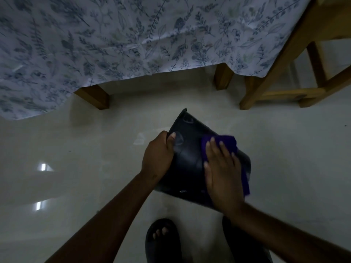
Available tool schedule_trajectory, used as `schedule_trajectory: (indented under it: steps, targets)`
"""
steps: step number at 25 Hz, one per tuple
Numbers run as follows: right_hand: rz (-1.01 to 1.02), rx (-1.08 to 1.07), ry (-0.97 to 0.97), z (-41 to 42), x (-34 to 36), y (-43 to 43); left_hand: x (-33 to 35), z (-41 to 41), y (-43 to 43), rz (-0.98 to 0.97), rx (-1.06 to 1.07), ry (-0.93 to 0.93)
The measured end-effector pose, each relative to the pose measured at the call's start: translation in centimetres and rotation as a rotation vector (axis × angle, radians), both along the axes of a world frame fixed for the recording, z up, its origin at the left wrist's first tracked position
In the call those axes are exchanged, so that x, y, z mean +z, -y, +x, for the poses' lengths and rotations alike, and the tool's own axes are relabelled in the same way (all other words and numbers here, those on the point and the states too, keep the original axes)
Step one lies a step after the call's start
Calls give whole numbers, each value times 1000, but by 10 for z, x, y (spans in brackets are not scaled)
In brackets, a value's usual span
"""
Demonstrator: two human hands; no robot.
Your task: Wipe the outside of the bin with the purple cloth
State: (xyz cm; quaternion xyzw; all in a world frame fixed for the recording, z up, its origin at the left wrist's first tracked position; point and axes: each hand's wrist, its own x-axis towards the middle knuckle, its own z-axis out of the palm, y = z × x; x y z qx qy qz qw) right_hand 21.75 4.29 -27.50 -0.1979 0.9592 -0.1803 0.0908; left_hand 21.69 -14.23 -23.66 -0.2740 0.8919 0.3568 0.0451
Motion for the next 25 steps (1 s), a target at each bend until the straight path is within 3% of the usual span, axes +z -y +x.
schedule_trajectory:
  steps: [2, 4, 7, 9, 11, 13, 16, 18, 20, 22, 23, 25]
  targets:
    - [15, 107, -56, 26, -1, 3, -3, 1, 0, -10, -2, 9]
    - [3, 171, -47, -4, -3, 12, -4, -3, 0, 12, 8, 3]
    - [-113, -39, 91, -45, -2, 6, -1, -5, 2, 59, 42, 2]
    - [-81, -81, 45, -15, -2, -1, -4, 0, 4, 43, 39, 26]
    - [-23, 73, -5, 19, -1, 3, -8, 3, 4, -1, 27, 42]
    - [-24, 195, -29, -2, -2, 14, -7, 2, 3, -6, 20, 27]
    - [-121, -8, 126, -55, -2, 21, -3, 3, 2, 17, 32, -3]
    - [-100, -115, 77, -35, -3, 7, -3, 6, 3, 43, 59, -11]
    - [-5, 50, -19, 20, 7, 2, -4, 2, 3, 36, 74, 16]
    - [-17, 251, -46, 23, 2, 10, -6, -7, 1, 17, 60, 42]
    - [-25, 277, -51, 2, 3, 21, -5, -11, 0, 25, 57, 40]
    - [-81, 126, 48, -47, 3, 34, -2, -14, 0, 28, 64, 25]
